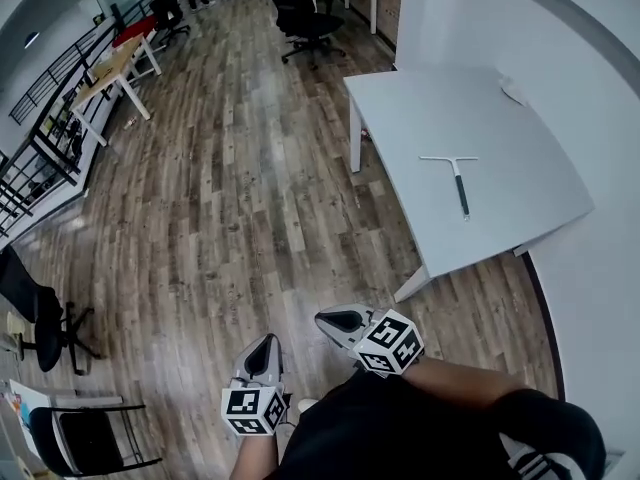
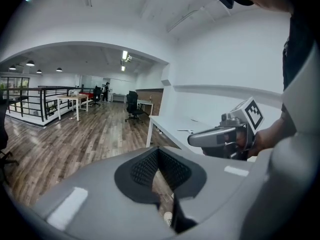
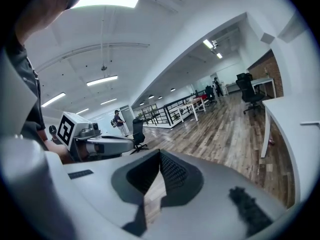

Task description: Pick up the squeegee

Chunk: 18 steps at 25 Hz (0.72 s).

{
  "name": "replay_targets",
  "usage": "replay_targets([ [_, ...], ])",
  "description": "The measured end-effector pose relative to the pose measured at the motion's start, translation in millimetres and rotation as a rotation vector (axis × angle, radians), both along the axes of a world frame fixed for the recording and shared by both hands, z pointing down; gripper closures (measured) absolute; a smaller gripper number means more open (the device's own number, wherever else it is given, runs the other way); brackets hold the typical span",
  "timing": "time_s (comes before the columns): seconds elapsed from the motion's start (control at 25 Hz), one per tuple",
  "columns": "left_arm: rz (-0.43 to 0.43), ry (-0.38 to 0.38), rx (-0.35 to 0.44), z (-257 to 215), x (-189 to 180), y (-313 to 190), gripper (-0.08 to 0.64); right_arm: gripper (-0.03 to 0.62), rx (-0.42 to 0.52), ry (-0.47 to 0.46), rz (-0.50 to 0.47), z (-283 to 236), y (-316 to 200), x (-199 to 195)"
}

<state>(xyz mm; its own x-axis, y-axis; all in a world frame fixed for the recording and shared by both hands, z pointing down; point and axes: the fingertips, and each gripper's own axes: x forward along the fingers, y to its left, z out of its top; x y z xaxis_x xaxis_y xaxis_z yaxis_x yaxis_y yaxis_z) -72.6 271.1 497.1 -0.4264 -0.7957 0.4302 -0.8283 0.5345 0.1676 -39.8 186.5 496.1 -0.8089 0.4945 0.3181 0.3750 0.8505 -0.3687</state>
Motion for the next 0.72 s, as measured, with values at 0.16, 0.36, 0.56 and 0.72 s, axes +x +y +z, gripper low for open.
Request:
replay_targets([
  [0.16,0.026,-0.023,-0.002,2,-13,-48,0.554,0.586,0.005,-0.012,0.050,2,-54,-2],
  [0.36,0.073,-0.049,0.012,-8,-20,-120,0.553,0.586,0.010,-0.029,0.109,-5,-123,0],
  [0.56,0.160,-0.059,0.004,-10,-10,-186,0.554,0.587,-0.007,-0.041,0.188,-5,-182,10],
  [0.72,0.235,-0.054,-0.020,-6,-4,-226,0.554,0.587,-0.023,-0.034,0.277,2,-222,26],
])
